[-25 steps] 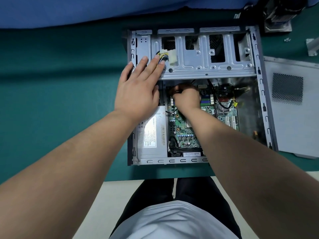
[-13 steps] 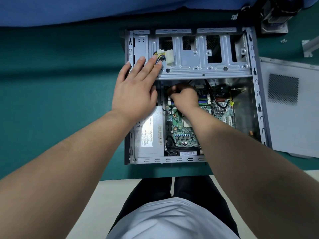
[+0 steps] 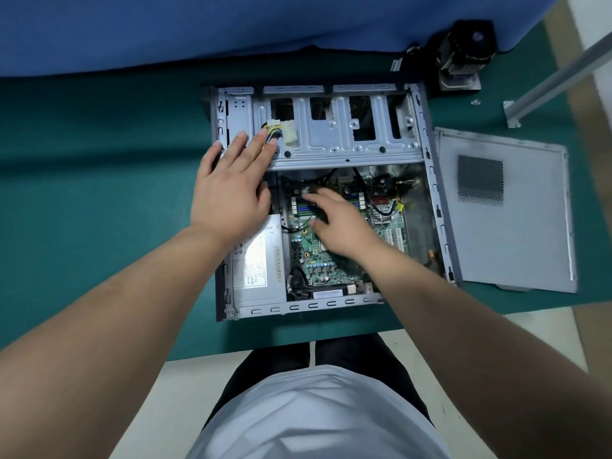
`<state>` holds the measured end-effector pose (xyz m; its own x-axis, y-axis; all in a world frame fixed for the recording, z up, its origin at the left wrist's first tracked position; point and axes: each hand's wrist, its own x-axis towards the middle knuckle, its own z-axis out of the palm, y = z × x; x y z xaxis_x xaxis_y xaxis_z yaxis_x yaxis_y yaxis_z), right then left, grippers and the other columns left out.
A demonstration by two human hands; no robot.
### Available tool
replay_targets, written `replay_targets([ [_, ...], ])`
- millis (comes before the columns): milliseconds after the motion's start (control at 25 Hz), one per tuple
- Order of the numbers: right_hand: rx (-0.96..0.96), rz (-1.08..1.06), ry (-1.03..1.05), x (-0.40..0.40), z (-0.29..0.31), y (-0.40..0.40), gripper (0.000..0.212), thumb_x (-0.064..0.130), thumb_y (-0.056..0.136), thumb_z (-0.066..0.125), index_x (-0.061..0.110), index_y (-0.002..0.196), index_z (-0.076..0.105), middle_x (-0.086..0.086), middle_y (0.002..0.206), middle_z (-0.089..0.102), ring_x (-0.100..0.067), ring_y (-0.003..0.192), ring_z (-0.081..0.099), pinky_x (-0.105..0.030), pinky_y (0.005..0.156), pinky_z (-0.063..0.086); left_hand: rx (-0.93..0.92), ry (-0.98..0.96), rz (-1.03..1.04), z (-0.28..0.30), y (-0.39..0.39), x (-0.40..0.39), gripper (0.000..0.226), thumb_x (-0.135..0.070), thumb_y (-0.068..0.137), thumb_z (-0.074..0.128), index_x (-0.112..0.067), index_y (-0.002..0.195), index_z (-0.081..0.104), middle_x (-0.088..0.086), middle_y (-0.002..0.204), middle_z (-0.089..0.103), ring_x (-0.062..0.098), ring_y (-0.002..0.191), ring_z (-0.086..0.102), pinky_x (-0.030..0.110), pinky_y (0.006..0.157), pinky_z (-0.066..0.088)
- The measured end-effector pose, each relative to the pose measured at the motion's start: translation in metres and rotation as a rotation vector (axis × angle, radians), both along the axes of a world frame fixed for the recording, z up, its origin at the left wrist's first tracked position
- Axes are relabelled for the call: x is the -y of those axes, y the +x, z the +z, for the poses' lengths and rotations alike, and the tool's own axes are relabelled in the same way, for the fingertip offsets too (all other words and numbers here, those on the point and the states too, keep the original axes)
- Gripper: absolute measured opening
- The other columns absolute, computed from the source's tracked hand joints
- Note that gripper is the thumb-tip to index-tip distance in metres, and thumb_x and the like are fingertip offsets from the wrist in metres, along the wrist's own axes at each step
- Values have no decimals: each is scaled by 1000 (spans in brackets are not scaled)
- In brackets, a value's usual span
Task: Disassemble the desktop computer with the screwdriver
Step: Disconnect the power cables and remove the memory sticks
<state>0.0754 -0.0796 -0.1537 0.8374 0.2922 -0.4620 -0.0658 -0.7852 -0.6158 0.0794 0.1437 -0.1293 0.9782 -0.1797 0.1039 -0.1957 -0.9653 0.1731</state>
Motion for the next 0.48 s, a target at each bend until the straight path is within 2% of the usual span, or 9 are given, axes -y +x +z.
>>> replay_targets([
  [80, -16, 39, -30, 12, 9, -10, 53, 21, 101, 61, 24, 152, 48, 8, 167, 25, -15, 141, 42, -21, 113, 27, -18, 4, 0, 1, 0, 0, 66, -33, 95, 38, -30, 160, 30, -6, 168, 28, 19, 156, 22, 47, 127, 11],
  [160, 41, 51, -82, 25, 18, -18, 41, 23, 101, 60, 21, 143, 57, 7, 161, 35, -16, 130, 52, -30, 114, 38, -38, 1, 0, 3, 0, 0, 66, -34, 95, 37, -31, 160, 29, -7, 168, 27, 19, 157, 21, 47, 127, 11],
  [240, 176, 81, -172, 39, 31, -21, 32, 24, 102, 58, 20, 132, 65, 4, 145, 52, -18, 125, 52, -39, 110, 43, -46, 5, 3, 4, -1, 0, 66, -35, 95, 37, -32, 160, 29, -6, 168, 26, 18, 157, 20, 47, 127, 10],
  [360, 426, 166, -322, 65, 53, -5, 28, 21, 99, 55, 19, 124, 70, 2, 125, 63, -21, 120, 52, -44, 107, 44, -58, 3, 0, 7, -2, 1, 66, -36, 95, 37, -31, 160, 29, -4, 168, 27, 20, 157, 20, 48, 127, 11],
  [480, 561, 166, -383, 92, 71, 27, 25, 21, 100, 54, 20, 120, 68, 1, 120, 63, -21, 120, 51, -44, 111, 40, -49, 1, -8, 7, -3, 2, 66, -36, 95, 38, -29, 161, 29, -2, 169, 26, 22, 157, 21, 49, 126, 13],
])
